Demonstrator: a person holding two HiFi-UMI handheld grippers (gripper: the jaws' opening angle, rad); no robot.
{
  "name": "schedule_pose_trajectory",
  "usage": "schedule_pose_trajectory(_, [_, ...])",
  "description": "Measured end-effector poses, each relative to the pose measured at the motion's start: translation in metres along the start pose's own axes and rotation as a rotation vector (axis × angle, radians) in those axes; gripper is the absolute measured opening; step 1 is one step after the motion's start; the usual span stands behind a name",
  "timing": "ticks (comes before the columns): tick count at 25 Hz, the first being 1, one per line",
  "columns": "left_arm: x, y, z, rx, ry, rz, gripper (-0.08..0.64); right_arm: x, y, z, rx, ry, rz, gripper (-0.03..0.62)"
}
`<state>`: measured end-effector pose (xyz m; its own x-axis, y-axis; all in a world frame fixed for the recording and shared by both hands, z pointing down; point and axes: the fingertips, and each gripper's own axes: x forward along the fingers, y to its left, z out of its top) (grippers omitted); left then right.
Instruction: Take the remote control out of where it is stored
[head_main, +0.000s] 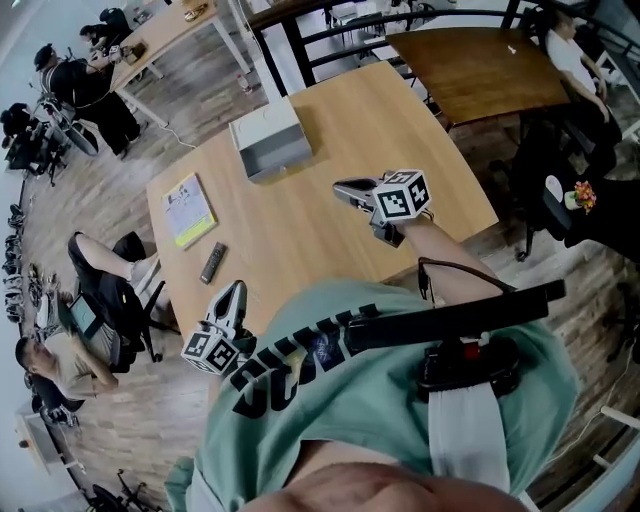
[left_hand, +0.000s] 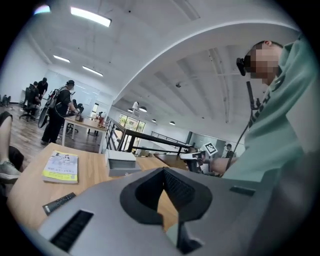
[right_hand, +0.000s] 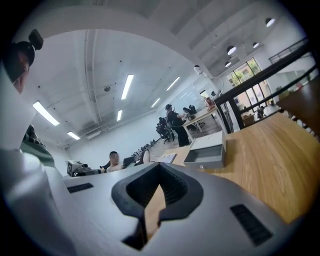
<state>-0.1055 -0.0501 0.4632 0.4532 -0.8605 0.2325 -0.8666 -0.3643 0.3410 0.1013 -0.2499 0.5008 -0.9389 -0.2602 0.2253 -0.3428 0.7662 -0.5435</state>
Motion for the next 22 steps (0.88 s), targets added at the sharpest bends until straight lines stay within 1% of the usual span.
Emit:
schedule_pose_trajectory(2, [-0.006, 0.028, 0.010, -0.011, -0.020, 0.035, 0.005, 0.004, 0.013, 0.013, -0.071, -0.029, -0.067, 0.000])
schedule_pose_trajectory(4, [-0.012, 0.053, 0.017, -0.021, -0.029, 0.060, 0.005, 0.007, 0.028, 0.024, -0.168, -0.044, -0.131, -0.001])
schedule_pose_trajectory(6, [-0.016, 0.072, 0.022, -0.025, -0.034, 0.065, 0.005, 0.007, 0.040, 0.035, -0.256, -0.048, -0.187, 0.000])
schedule_pose_trajectory(8, [-0.021, 0.089, 0.030, -0.019, -0.040, 0.069, 0.005, 0.008, 0.050, 0.045, -0.304, -0.051, -0.225, -0.001])
schedule_pose_trajectory(10, [-0.028, 0.101, 0.037, -0.014, -0.049, 0.073, 0.005, 0.012, 0.059, 0.048, -0.332, -0.041, -0.246, 0.000])
schedule_pose_trajectory(13, [-0.026, 0.107, 0.039, -0.030, -0.067, 0.054, 0.005, 0.007, 0.063, 0.048, -0.368, -0.022, -0.282, 0.000])
schedule_pose_trajectory(16, [-0.019, 0.107, 0.036, -0.038, -0.068, 0.036, 0.005, -0.003, 0.058, 0.051, -0.371, -0.024, -0.325, 0.000])
schedule_pose_trajectory(19, [-0.017, 0.105, 0.034, -0.034, -0.069, 0.027, 0.004, -0.006, 0.055, 0.053, -0.364, -0.027, -0.333, 0.000])
schedule_pose_trajectory(22, [-0.017, 0.107, 0.034, -0.041, -0.078, 0.037, 0.005, -0.001, 0.054, 0.058, -0.372, -0.022, -0.321, 0.000])
